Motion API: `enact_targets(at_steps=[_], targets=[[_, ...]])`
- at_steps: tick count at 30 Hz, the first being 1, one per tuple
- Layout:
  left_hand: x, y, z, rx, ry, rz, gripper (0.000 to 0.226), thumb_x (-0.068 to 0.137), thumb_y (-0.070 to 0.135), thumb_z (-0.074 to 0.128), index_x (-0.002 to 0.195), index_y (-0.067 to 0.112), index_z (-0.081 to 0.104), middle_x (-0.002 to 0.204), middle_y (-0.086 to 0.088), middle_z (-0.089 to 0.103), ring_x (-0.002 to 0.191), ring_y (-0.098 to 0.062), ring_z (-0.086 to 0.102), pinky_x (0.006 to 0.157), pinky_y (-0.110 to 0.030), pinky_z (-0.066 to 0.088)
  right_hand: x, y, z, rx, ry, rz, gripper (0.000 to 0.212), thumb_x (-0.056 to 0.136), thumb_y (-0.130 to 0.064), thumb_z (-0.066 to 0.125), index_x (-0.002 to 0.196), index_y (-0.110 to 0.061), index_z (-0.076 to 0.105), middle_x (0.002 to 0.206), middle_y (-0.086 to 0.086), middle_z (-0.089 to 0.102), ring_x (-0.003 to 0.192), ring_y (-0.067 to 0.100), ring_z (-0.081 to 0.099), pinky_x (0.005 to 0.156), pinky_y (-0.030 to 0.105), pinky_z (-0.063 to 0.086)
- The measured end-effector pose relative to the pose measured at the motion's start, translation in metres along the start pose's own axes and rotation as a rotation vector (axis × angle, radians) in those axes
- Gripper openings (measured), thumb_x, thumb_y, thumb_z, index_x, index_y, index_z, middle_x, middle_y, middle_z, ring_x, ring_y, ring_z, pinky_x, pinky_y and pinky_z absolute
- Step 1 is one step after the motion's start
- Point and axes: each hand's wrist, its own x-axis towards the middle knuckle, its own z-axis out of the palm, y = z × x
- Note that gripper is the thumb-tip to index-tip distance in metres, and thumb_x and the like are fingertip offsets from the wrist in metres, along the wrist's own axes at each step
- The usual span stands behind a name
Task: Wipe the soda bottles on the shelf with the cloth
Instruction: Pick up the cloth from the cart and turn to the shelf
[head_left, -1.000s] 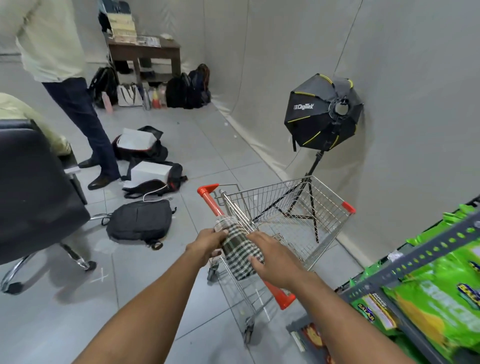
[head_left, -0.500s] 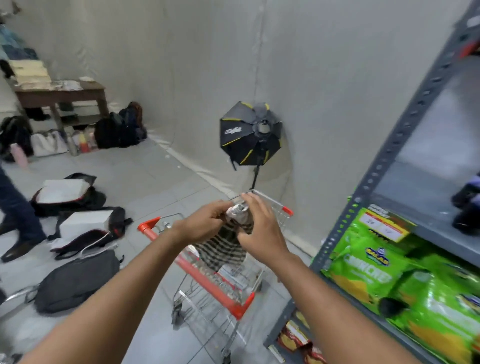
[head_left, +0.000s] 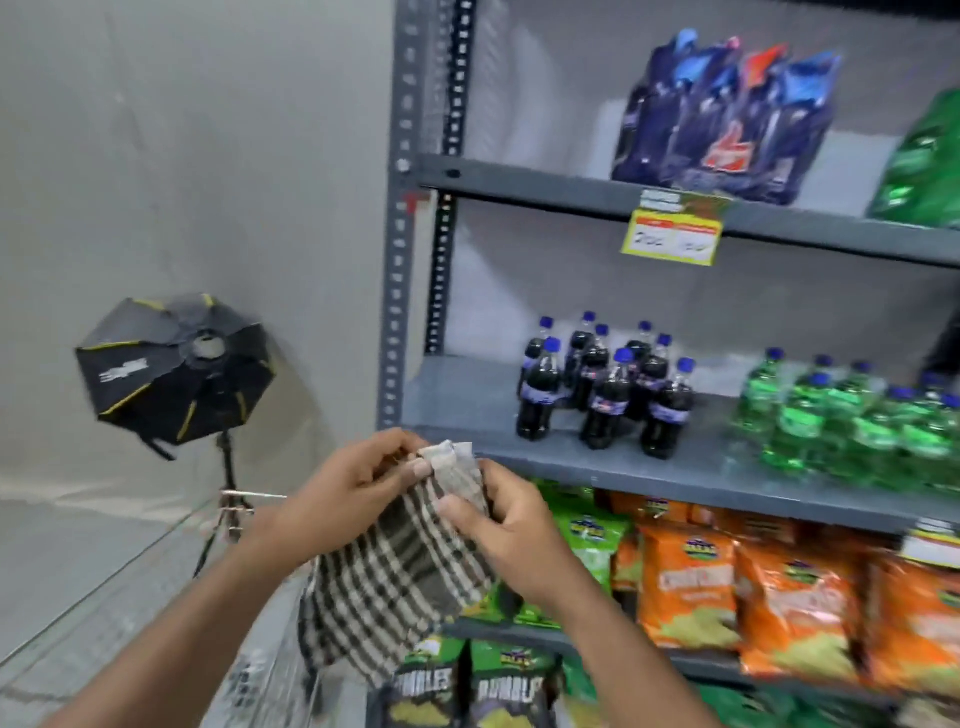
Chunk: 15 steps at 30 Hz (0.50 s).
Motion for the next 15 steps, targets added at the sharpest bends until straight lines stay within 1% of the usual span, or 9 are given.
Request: enact_targets(at_steps=[3,5,7,9,10,11,13,14,15], targets=[[0.024,0.015,0.045,-0.366,-0.047,-0.035,0.012,0.095,0.022,0.067,0.099,0.011,0.064,0.087,-0.012,0.066,0.082,-0.021,0.061,0.078,-0.034,0.049,-0.028,-0.014,-0.048,0.008,0.082,-0.025,0.026,0.089,-0.016,0.075,0.115,-0.016,0.073,0.117,-0.003,0.072,0.11,0.018,0.068,0.09,0.03,0.054],[0.036,0.023,0.081,-0.541,-0.099,-0.06,0.007,0.092,0.018,0.064,0.095,0.013,0.061,0.083,-0.008,0.062,0.078,-0.019,0.058,0.074,-0.032,0.047,-0.042,-0.017,-0.072,-0.01,0.198,-0.082,0.027,0.082,-0.026,0.082,0.107,-0.017,0.077,0.121,-0.007,0.066,0.115,0.022,0.065,0.094,0.038,0.055],[0.048,0.029,0.117,-0.582,-0.089,-0.059,0.006,0.094,0.021,0.067,0.092,0.017,0.063,0.083,0.002,0.065,0.079,-0.012,0.059,0.074,-0.027,0.049,-0.05,-0.016,-0.088,0.007,0.295,-0.125,0.035,0.079,-0.038,0.084,0.11,-0.022,0.077,0.125,-0.005,0.066,0.116,0.023,0.066,0.092,0.039,0.056],[0.061,0.033,0.147,-0.574,-0.014,-0.061,0.008,0.091,0.024,0.069,0.094,0.02,0.064,0.088,0.008,0.069,0.085,-0.01,0.062,0.078,-0.026,0.051,-0.055,-0.011,-0.1,-0.023,0.409,-0.155,0.038,0.078,-0.047,0.082,0.111,-0.03,0.075,0.116,-0.001,0.073,0.108,0.02,0.07,0.09,0.036,0.057],[0.068,0.034,0.159,-0.557,0.025,-0.071,0.009,0.091,0.022,0.069,0.098,0.02,0.064,0.092,0.007,0.071,0.089,-0.011,0.064,0.081,-0.027,0.052,-0.056,-0.007,-0.106,-0.079,0.48,-0.173,0.035,0.079,-0.05,0.081,0.109,-0.035,0.075,0.111,-0.004,0.074,0.104,0.017,0.071,0.088,0.031,0.058],[0.075,0.034,0.169,-0.547,0.054,-0.085,0.011,0.092,0.019,0.069,0.102,0.02,0.064,0.098,0.003,0.071,0.094,-0.014,0.065,0.084,-0.03,0.053,-0.057,-0.002,-0.114,-0.168,0.549,-0.205,0.029,0.081,-0.049,0.08,0.107,-0.039,0.074,0.107,-0.007,0.074,0.1,0.013,0.071,0.084,0.025,0.057],[0.088,0.033,0.179,-0.556,0.077,-0.128,0.017,0.095,0.014,0.07,0.109,0.022,0.064,0.108,-0.006,0.07,0.101,-0.021,0.065,0.092,-0.035,0.054,-0.054,0.008,-0.128,-0.396,0.647,-0.294,0.025,0.085,-0.032,0.081,0.109,-0.036,0.073,0.106,-0.012,0.073,0.098,0.007,0.07,0.081,0.017,0.055],[0.097,0.033,0.185,-0.558,0.08,-0.144,0.018,0.095,0.015,0.07,0.11,0.023,0.064,0.11,-0.006,0.07,0.103,-0.021,0.065,0.093,-0.036,0.054,-0.052,0.015,-0.138,-0.549,0.68,-0.358,0.028,0.087,-0.019,0.079,0.113,-0.029,0.073,0.11,-0.011,0.073,0.1,0.006,0.069,0.082,0.018,0.055],[0.106,0.034,0.188,-0.552,0.094,-0.154,0.018,0.095,0.015,0.07,0.11,0.023,0.065,0.108,-0.005,0.07,0.102,-0.02,0.065,0.092,-0.036,0.054,-0.05,0.019,-0.146,-0.745,0.693,-0.429,0.027,0.09,-0.009,0.075,0.116,-0.018,0.073,0.112,-0.005,0.073,0.101,0.009,0.07,0.084,0.021,0.056]])
